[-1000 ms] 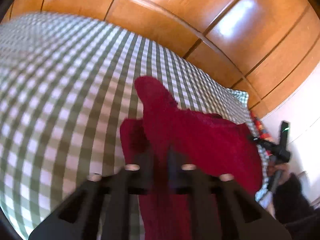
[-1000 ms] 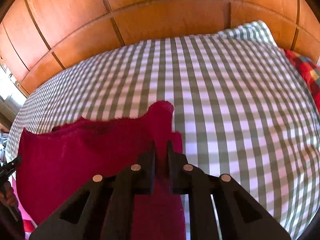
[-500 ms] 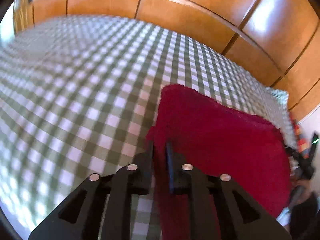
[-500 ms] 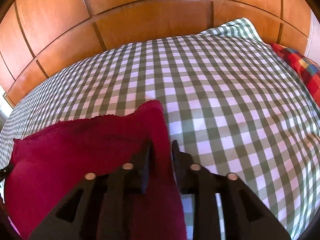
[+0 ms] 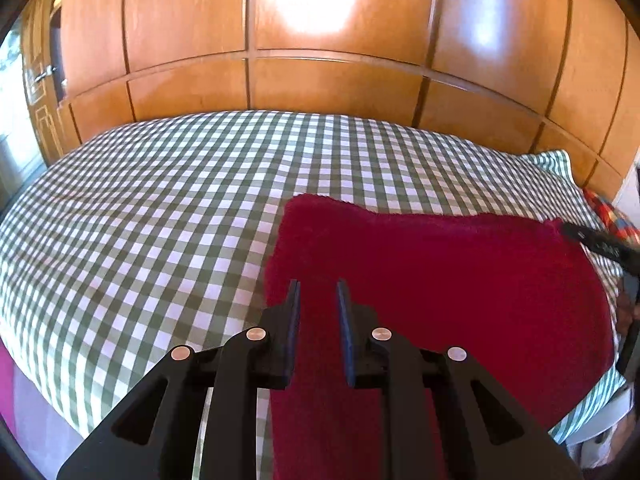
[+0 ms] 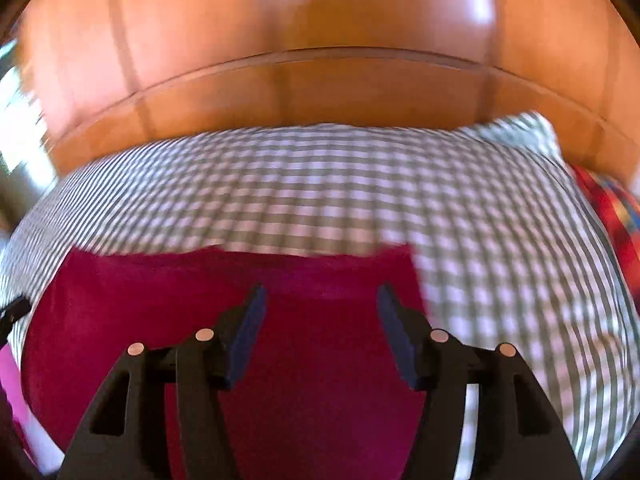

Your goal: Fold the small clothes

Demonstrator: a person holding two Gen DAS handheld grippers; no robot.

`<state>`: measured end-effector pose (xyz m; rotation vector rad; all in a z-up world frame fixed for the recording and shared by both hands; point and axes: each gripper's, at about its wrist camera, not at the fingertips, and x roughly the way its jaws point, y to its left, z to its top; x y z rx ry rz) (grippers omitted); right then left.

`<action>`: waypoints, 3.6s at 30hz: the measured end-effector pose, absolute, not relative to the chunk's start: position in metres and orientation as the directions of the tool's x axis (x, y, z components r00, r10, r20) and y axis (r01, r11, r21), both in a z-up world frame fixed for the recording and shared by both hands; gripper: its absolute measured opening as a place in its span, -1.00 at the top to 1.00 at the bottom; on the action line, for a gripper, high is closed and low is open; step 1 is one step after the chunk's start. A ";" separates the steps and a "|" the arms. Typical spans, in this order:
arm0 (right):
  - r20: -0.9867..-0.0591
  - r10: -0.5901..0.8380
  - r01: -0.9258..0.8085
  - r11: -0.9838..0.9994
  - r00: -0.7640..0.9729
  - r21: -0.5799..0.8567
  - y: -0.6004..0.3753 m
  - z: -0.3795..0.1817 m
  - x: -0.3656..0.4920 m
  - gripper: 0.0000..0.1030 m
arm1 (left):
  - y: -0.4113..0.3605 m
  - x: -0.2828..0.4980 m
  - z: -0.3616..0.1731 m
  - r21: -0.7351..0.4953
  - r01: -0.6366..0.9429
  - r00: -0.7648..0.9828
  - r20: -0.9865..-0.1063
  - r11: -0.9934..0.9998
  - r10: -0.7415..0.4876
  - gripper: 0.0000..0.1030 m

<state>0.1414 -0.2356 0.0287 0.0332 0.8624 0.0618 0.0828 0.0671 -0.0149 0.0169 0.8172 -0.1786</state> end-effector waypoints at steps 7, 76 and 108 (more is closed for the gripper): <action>-0.851 0.066 -0.170 0.985 0.521 -0.028 -0.187 -0.007 0.183 0.67 | 0.066 0.082 -0.024 -0.053 0.171 0.655 -0.740 0.984 -0.154 0.69; -0.745 -0.082 0.137 0.990 0.662 0.013 -0.254 -0.020 0.120 -0.42 | 0.167 0.054 -0.051 -0.512 0.133 0.496 -0.707 0.849 -0.504 0.14; -0.739 -0.070 0.132 0.991 0.670 0.027 -0.254 -0.019 0.119 -0.46 | 0.165 -0.009 -0.059 -0.283 0.402 0.436 -0.777 0.871 -0.454 0.87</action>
